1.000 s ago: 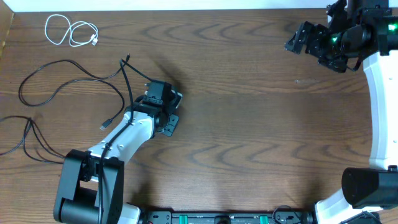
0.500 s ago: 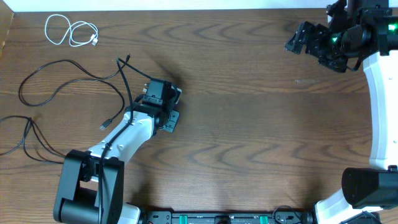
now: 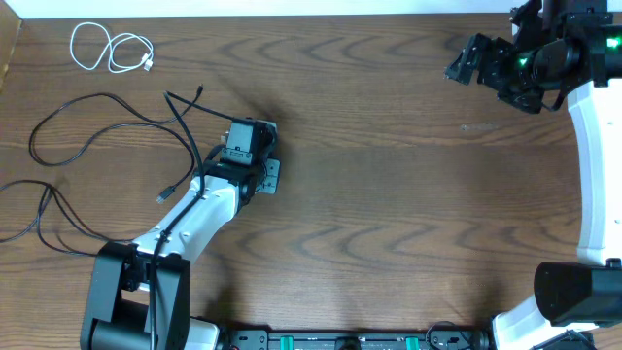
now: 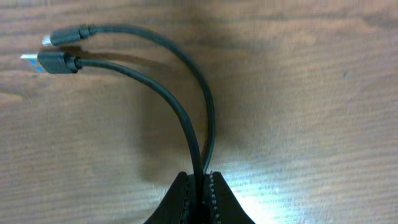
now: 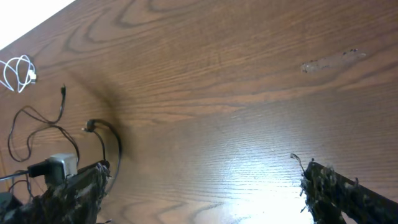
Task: Untangle cables
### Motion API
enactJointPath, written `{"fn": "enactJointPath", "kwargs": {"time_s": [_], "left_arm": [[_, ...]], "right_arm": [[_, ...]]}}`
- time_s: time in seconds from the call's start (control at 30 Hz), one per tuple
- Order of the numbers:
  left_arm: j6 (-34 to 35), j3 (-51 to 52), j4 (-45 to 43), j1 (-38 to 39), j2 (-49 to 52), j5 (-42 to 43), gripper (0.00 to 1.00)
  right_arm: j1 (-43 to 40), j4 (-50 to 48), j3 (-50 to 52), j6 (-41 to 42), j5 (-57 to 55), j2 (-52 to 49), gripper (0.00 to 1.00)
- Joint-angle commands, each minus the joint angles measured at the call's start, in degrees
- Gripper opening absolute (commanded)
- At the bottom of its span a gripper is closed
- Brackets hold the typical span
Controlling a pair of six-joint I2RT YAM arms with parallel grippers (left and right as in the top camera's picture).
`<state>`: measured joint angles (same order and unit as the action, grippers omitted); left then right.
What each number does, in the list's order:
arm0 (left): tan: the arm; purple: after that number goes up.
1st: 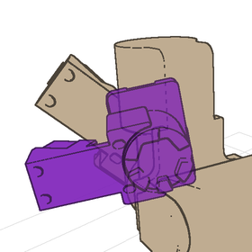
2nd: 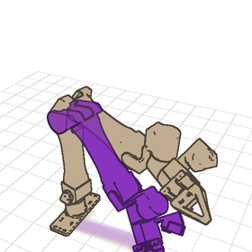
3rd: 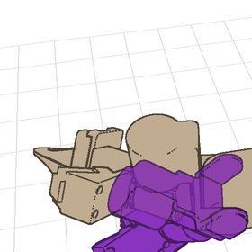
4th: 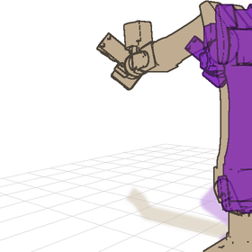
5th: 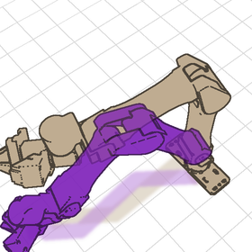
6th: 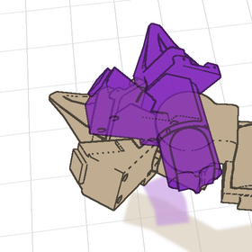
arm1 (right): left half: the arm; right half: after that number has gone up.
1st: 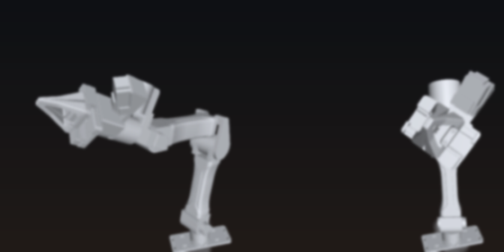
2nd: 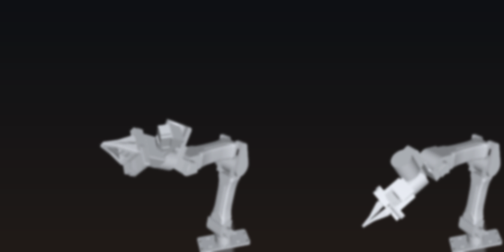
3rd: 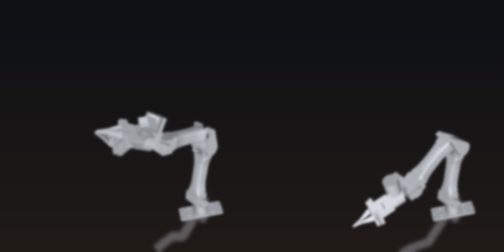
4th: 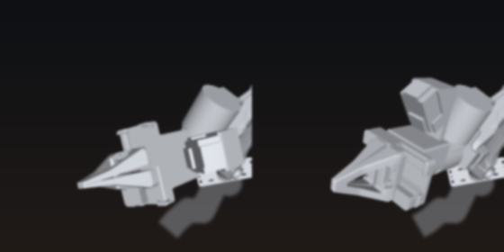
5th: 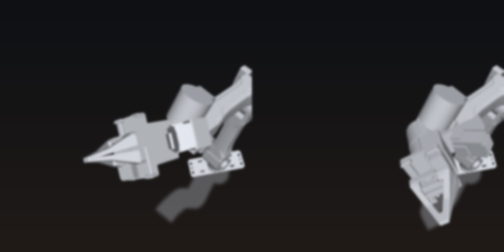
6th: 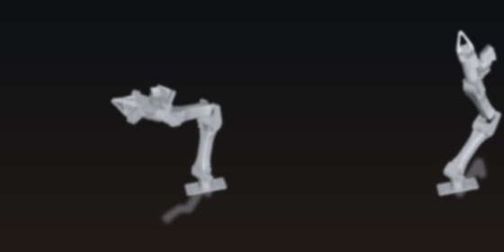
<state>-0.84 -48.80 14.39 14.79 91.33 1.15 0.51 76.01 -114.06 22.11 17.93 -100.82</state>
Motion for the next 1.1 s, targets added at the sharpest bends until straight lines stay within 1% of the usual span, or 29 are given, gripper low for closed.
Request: {"fn": "enactJointPath", "kwargs": {"time_s": [0.0,0.1,0.23,0.27,0.37,0.43,0.47,0.5,0.53,0.57,0.77,0.9,0.93,1.0,1.07], "left_arm": [[1.64,-0.20,-1.07,0.02,-0.90,-0.11,0.07],[3.45,-0.20,-1.44,0.02,-0.90,0.00,0.07],[3.54,-0.20,-1.44,0.02,-0.90,4.61,0.07],[3.52,-0.17,-1.46,0.04,-0.79,6.97,0.08],[3.50,0.04,-1.46,0.02,-0.72,7.21,0.08],[3.50,0.31,-1.38,0.02,-0.72,7.21,0.17],[3.50,0.48,-1.27,0.02,-0.72,7.19,0.32],[3.50,0.61,-1.25,0.02,-0.72,7.19,0.43],[3.45,0.68,-1.20,0.02,-0.72,7.17,0.57],[3.45,0.68,-1.18,0.02,-0.72,7.17,0.63],[3.30,0.48,-1.20,0.02,-1.16,7.19,0.63],[3.34,-0.11,-0.85,0.02,-4.85,7.23,0.63],[3.34,-0.26,-0.63,0.02,-6.58,7.21,0.65],[3.34,-0.33,-0.28,0.02,-9.94,7.23,0.73],[3.34,-0.33,0.90,0.02,-14.43,7.21,0.79]], "right_arm": [[0.35,0.11,-0.52,0.11,-1.09,0.39,0.99],[0.35,0.13,-0.52,0.11,-1.09,0.39,0.99],[0.35,0.09,-0.52,0.11,-1.09,0.39,0.99],[0.35,0.09,-0.52,0.13,-1.09,0.39,0.99],[0.35,0.11,-0.52,0.13,-1.07,0.39,0.99],[0.35,0.13,-0.52,0.13,-1.07,0.39,0.99],[0.35,0.22,-0.52,0.13,-1.07,0.39,0.99],[0.35,0.33,-0.52,0.13,-1.07,0.39,0.99],[0.35,0.44,-0.52,0.11,-1.07,0.39,0.99],[0.35,0.61,-0.52,0.13,-1.07,0.39,0.99],[0.33,1.03,-0.52,0.11,-1.07,0.39,0.99],[0.33,1.44,-0.52,0.13,-1.01,0.39,0.99],[0.33,1.49,-0.52,0.13,-0.85,0.39,0.99],[0.33,1.64,-0.52,0.11,-0.61,0.39,0.99],[0.33,1.84,-0.52,0.11,0.59,0.42,0.99]]}}
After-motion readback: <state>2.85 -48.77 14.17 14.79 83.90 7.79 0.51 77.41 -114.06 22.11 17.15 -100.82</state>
